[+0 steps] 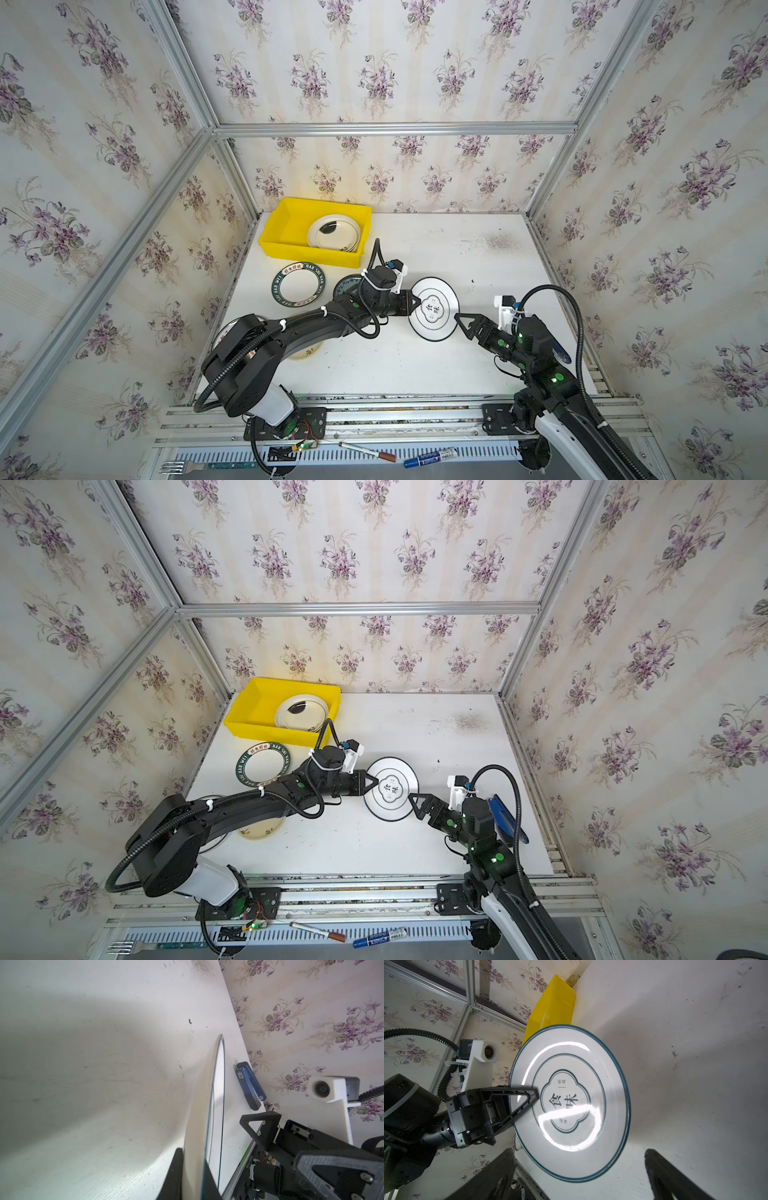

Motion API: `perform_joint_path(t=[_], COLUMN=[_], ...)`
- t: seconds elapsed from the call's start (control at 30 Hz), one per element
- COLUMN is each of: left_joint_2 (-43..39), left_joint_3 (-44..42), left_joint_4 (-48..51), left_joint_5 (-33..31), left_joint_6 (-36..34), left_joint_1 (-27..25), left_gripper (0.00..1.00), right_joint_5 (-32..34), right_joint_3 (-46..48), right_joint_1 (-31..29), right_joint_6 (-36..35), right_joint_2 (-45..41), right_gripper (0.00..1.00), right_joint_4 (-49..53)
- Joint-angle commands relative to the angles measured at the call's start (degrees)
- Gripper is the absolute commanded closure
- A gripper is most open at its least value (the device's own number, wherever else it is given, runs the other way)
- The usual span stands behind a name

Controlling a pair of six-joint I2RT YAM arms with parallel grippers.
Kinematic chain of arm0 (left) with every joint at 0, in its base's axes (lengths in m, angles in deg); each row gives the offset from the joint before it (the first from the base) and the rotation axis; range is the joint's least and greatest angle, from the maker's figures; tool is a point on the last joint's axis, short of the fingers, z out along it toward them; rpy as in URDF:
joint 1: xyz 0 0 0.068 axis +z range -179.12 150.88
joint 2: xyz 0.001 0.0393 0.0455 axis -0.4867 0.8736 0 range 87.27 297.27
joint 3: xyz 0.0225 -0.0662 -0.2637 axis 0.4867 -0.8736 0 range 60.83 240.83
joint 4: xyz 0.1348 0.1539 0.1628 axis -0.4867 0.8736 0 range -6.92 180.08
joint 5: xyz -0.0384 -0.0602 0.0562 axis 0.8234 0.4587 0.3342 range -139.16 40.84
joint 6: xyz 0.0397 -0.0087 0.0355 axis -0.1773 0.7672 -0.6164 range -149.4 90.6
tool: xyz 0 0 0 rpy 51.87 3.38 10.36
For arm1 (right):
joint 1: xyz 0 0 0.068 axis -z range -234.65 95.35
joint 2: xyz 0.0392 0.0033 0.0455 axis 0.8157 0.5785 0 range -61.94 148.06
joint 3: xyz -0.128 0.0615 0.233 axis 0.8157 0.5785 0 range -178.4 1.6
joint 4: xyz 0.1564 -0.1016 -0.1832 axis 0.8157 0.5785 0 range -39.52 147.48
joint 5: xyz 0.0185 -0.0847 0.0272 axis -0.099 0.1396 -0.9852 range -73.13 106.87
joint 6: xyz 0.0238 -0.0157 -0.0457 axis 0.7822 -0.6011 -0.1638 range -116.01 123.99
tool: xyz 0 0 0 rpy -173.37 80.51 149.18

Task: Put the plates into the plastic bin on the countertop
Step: 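Carry the plate to the bin with the left gripper while the right withdraws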

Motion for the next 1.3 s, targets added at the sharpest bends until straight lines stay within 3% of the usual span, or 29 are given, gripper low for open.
perform_joint_path(t=[0.0,0.4,0.53,0.93,1.03,1.13,1.27], left_joint_2=[-0.65,-4.21,-4.56,3.91,6.49,9.73,14.86], left_joint_3=[1.97,10.5,14.75,27.63,30.25,34.08,38.26], left_joint_4=[-0.04,7.15,9.0,9.6,10.42,14.28,17.43], left_joint_5=[-1.84,-1.86,-5.41,-6.56,-9.88,-17.44,-21.15], left_joint_6=[-2.07,-7.17,-9.58,-9.37,-10.73,-13.24,-15.24], left_joint_1=[1.58,16.31,20.36,31.49,33.15,33.6,34.68], left_gripper=[0.94,0.94,0.94,0.94,0.94,0.93,0.91], right_joint_5=[0.4,-0.93,-0.12,7.46,10.54,11.94,12.08], right_joint_3=[0.3,-0.92,-3.7,-9.44,-10.87,-10.89,-10.89], right_joint_1=[-0.01,-0.08,-0.08,-0.03,-0.07,-0.01,-0.04], right_joint_6=[-0.76,-4.0,-6.88,-13.74,-15.38,-15.32,-15.32], right_joint_2=[-0.66,3.82,6.36,7.12,6.43,5.7,6.17], right_gripper=[0.0,0.01,0.01,0.01,0.01,0.01,0.01], right_joint_4=[1.09,1.05,3.03,10.85,12.33,12.29,12.29])
